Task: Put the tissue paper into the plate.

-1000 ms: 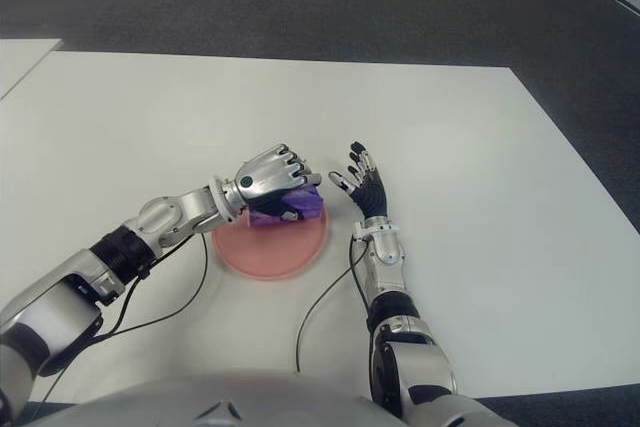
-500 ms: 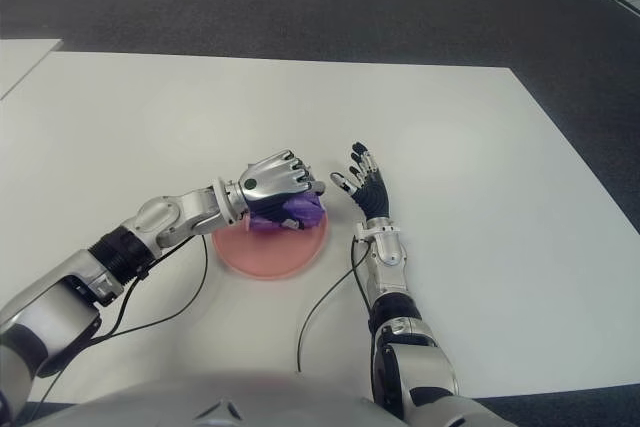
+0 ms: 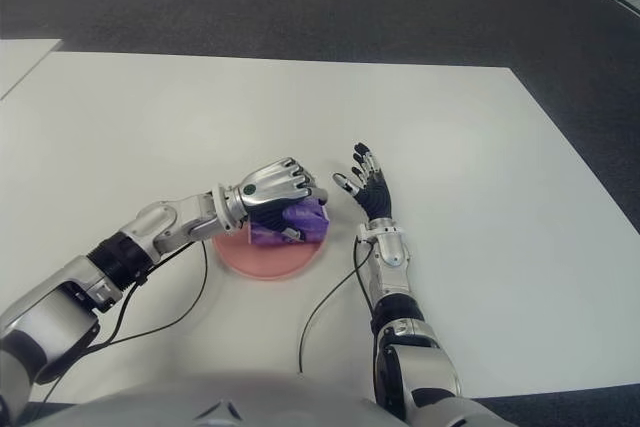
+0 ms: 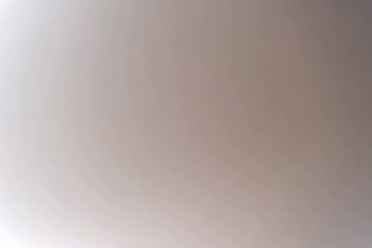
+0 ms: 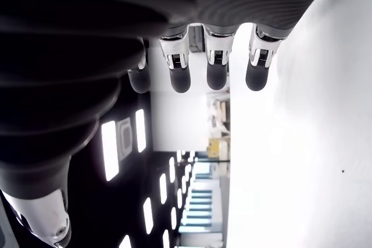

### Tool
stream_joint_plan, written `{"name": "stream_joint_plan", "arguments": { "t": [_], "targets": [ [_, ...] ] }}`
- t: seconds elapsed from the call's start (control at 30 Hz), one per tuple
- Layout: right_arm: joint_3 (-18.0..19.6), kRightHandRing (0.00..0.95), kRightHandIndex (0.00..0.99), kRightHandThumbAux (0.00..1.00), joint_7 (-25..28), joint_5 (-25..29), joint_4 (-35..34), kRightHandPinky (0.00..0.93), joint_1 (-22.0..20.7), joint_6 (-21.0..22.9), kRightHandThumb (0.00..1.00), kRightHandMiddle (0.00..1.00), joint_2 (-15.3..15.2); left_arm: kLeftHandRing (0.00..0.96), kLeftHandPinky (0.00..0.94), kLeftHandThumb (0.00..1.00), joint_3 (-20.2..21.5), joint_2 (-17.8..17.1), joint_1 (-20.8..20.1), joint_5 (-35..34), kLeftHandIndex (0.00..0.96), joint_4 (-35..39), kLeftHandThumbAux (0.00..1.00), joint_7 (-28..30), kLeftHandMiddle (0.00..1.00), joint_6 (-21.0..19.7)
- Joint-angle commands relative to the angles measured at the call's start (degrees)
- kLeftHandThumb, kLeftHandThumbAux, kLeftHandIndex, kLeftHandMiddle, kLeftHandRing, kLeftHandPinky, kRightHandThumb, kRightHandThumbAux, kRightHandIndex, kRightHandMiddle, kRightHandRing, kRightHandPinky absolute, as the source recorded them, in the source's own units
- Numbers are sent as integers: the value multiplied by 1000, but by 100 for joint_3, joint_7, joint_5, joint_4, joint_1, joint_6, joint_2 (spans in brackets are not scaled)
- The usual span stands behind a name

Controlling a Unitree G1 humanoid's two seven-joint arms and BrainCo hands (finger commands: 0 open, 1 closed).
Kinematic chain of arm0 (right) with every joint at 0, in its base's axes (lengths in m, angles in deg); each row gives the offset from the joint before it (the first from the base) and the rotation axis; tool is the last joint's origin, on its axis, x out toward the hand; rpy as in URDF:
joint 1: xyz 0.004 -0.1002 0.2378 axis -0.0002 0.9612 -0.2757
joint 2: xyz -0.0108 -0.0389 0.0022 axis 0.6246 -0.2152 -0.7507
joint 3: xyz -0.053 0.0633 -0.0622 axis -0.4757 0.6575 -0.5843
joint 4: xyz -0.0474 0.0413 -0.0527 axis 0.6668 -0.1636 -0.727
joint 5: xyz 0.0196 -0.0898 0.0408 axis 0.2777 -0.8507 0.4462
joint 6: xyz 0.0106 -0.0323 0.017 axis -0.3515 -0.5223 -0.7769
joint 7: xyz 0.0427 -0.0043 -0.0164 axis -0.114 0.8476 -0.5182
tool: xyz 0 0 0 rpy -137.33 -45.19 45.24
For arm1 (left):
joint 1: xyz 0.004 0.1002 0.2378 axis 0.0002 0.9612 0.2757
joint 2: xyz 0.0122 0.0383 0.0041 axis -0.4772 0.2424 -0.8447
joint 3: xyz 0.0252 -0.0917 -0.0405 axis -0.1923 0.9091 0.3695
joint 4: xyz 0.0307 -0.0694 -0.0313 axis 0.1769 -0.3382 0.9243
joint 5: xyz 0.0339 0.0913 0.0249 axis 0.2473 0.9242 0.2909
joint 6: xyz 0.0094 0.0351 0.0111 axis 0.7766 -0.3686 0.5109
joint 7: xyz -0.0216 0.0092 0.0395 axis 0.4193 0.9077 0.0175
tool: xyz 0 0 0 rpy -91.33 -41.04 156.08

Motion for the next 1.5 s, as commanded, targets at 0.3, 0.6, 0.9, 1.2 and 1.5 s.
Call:
{"name": "stream_joint_plan", "arguments": {
  "t": [0.3,0.6,0.9,1.2,1.5],
  "targets": [
    [18,18,17,674,10,66,214,60,480,303,118,19,51,26,22,15,204,-384,620,-686,79,927,414,2267,48,-615],
    [16,18,17,674,26,79,153,60,525,313,118,19,43,0,0,0,468,-326,1026,-312,2,1269,293,1763,1,-787],
    [24,18,17,674,48,95,137,60,537,324,118,19,25,0,0,7,512,-257,1043,635,0,1172,251,364,0,-838],
    [29,18,17,674,64,105,114,60,552,330,118,19,17,0,0,14,537,-184,1105,906,0,1157,224,-214,0,-987],
    [32,18,17,674,80,116,67,60,581,342,118,19,9,0,0,7,556,-188,1134,979,0,1198,208,-358,0,-1106]
  ]
}}
